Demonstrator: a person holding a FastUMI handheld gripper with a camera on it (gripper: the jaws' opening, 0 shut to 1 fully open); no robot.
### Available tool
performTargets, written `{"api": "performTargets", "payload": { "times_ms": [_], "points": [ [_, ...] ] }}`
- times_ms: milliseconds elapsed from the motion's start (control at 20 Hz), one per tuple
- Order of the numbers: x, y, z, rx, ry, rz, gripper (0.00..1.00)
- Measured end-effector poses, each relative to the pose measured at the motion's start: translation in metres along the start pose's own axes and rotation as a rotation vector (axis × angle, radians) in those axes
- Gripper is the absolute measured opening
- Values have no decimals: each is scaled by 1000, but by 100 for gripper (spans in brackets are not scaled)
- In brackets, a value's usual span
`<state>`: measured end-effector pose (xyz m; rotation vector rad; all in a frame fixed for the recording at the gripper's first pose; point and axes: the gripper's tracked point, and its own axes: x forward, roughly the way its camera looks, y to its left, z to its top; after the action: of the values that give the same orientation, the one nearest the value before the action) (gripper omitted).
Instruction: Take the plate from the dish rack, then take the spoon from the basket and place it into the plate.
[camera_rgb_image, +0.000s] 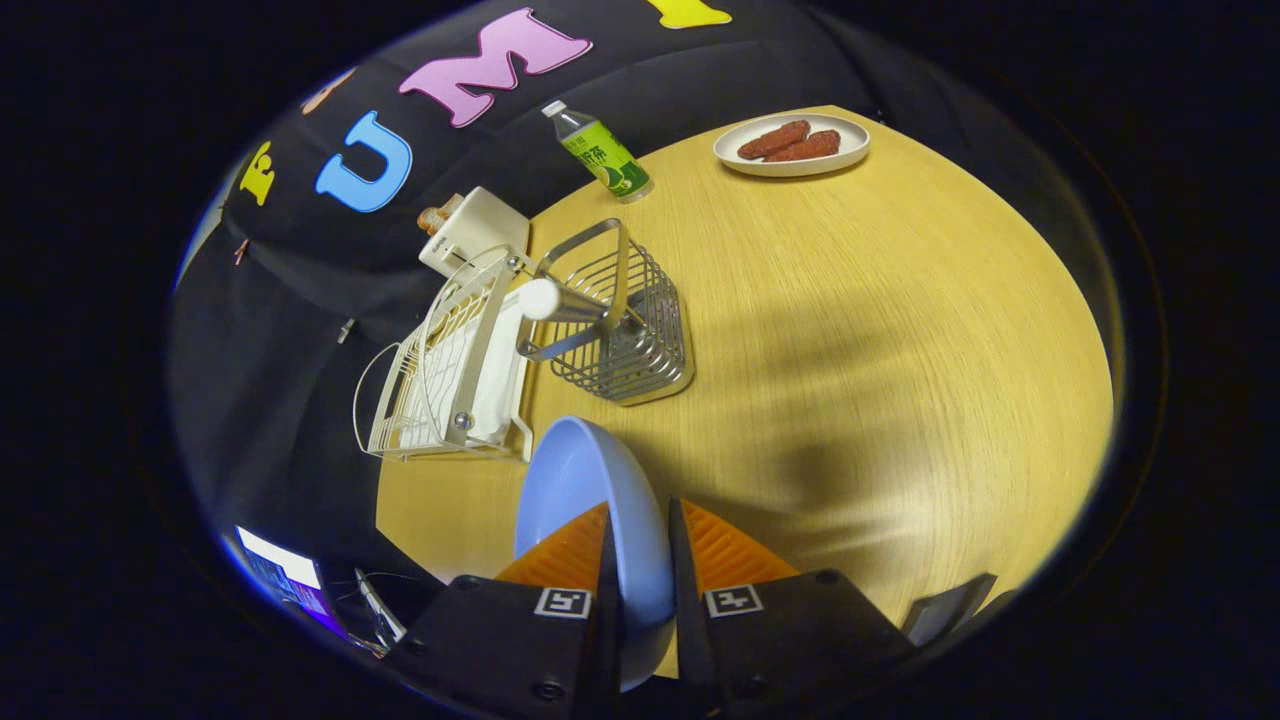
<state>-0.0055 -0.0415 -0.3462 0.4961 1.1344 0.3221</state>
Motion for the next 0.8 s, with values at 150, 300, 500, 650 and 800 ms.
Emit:
{"api": "performTargets", "payload": {
  "times_ms": [150, 300, 500, 650, 800],
  "points": [
    [4, -12, 2, -63, 3, -8, 30],
    [1, -22, 7, -221, -37, -50, 50],
    [-14, -4, 31, -377, -175, -15, 97],
    [-33, 25, 67, -559, -364, 22, 99],
    [-55, 56, 89, -671, -521, 67, 98]
  ]
}}
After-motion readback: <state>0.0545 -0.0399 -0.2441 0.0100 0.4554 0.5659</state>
